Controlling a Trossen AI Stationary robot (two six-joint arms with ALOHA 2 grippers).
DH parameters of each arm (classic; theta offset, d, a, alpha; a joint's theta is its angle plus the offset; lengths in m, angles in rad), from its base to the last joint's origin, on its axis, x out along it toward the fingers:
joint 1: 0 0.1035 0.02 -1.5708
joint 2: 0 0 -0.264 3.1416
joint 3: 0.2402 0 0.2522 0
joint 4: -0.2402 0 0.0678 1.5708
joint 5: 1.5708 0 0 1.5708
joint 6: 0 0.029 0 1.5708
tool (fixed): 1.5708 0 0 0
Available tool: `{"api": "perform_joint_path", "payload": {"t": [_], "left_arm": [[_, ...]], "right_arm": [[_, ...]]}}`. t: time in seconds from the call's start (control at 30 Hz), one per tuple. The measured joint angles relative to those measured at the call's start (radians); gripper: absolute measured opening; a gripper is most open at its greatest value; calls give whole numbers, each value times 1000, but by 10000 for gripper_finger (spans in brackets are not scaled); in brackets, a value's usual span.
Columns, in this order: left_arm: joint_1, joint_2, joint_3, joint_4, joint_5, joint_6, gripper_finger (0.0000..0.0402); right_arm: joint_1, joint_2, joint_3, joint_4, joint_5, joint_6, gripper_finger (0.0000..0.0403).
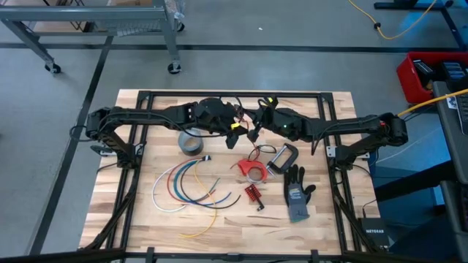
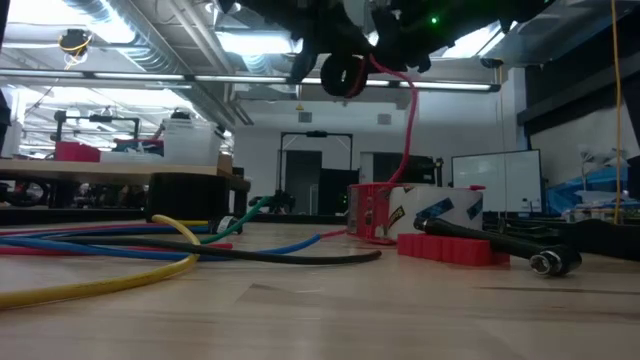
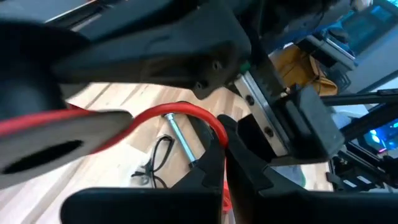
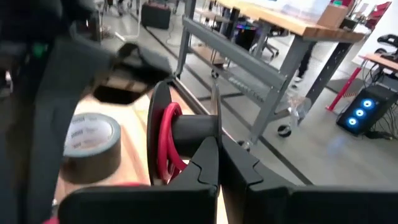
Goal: Coil cords
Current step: Coil the red wire onto the spool
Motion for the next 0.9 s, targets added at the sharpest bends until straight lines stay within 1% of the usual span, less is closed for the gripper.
{"api": "perform_joint_path", "payload": {"t": [0.13, 0.27, 0.53, 0.6, 0.9], "left_arm": [[16, -1, 0, -10, 0, -1, 0], [28, -18, 0, -65, -2, -1, 0], [36, -61, 0, -114, -6, 19, 0], [39, -70, 0, -145, -6, 20, 0], [43, -103, 1, -291, -7, 22, 0]], "right_arm": [[0, 0, 0, -41, 0, 0, 3], [-1, 0, 0, -70, -12, 0, 3], [0, 0, 0, -76, -118, 3, 3], [0, 0, 0, -86, -139, 3, 3], [0, 0, 0, -174, -166, 5, 3]]}}
